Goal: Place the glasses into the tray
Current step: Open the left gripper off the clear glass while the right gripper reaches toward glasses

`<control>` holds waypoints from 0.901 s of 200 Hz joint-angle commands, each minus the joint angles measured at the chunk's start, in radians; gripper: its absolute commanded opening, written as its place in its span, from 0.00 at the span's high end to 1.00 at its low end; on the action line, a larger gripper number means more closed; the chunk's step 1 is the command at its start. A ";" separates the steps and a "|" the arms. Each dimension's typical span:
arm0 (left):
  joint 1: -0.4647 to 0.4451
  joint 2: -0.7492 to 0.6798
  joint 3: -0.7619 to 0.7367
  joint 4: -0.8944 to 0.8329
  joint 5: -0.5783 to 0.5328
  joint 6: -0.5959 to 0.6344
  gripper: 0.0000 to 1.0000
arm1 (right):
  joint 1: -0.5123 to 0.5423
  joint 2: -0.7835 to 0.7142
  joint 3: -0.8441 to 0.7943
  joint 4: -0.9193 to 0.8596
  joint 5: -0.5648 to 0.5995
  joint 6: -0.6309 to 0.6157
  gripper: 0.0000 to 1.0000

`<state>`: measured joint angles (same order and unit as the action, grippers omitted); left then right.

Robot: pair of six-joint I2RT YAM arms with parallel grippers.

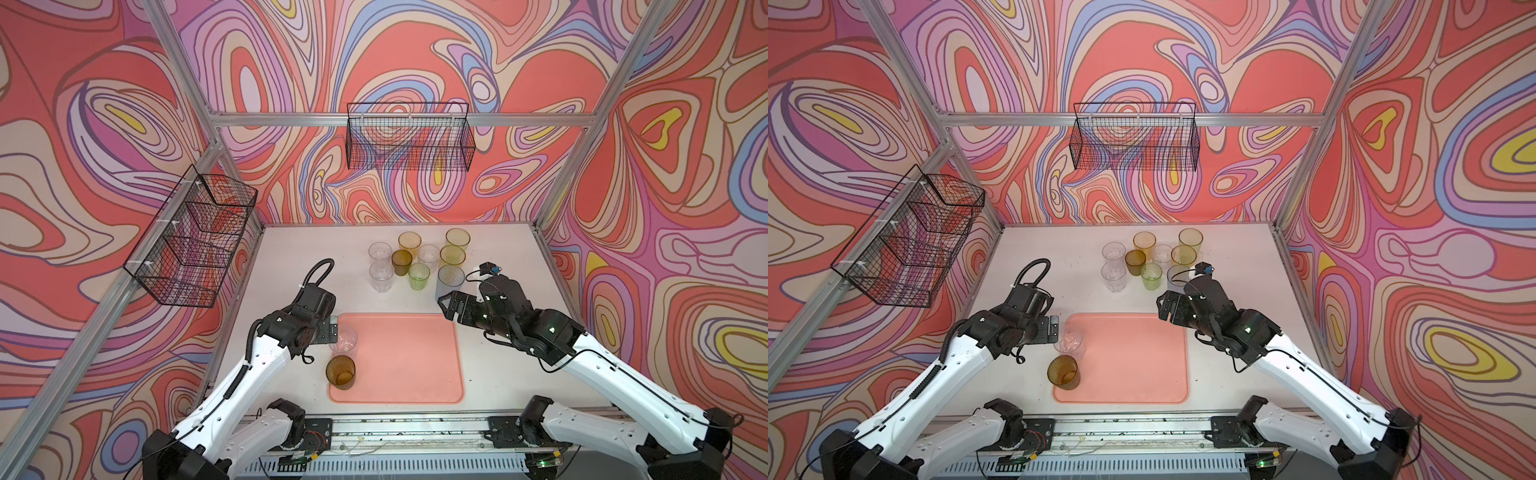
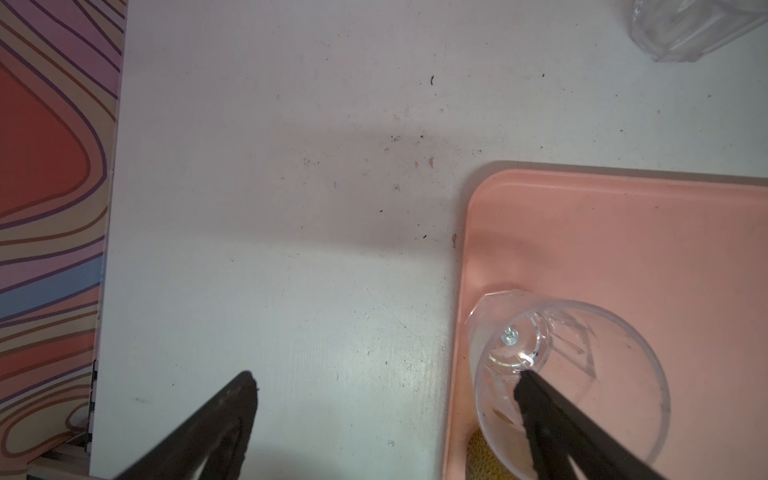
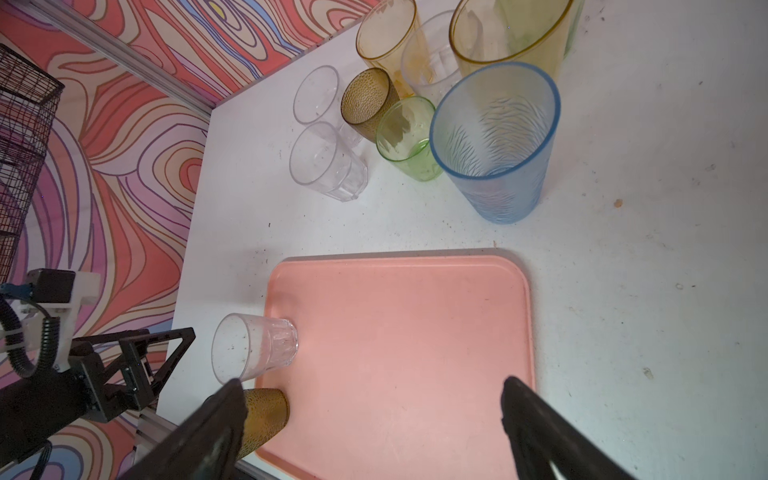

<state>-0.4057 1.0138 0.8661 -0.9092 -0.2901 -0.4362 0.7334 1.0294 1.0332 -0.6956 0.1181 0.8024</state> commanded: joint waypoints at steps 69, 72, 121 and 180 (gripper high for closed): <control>0.006 -0.095 -0.013 0.047 0.120 0.059 0.00 | -0.003 0.356 0.262 0.078 -0.131 -0.051 0.04; 0.007 -0.099 -0.014 0.050 0.127 0.061 0.00 | -0.004 0.369 0.272 0.081 -0.133 -0.052 0.04; 0.006 -0.172 -0.030 0.085 0.188 0.082 0.00 | -0.004 0.579 0.454 0.075 -0.132 -0.082 0.05; 0.007 -0.255 -0.031 0.142 0.287 0.092 0.00 | -0.012 0.829 0.705 0.027 -0.163 -0.112 0.08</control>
<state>-0.4049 0.7902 0.8352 -0.8078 -0.0689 -0.3618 0.7334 1.7771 1.6619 -0.6434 -0.0269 0.7151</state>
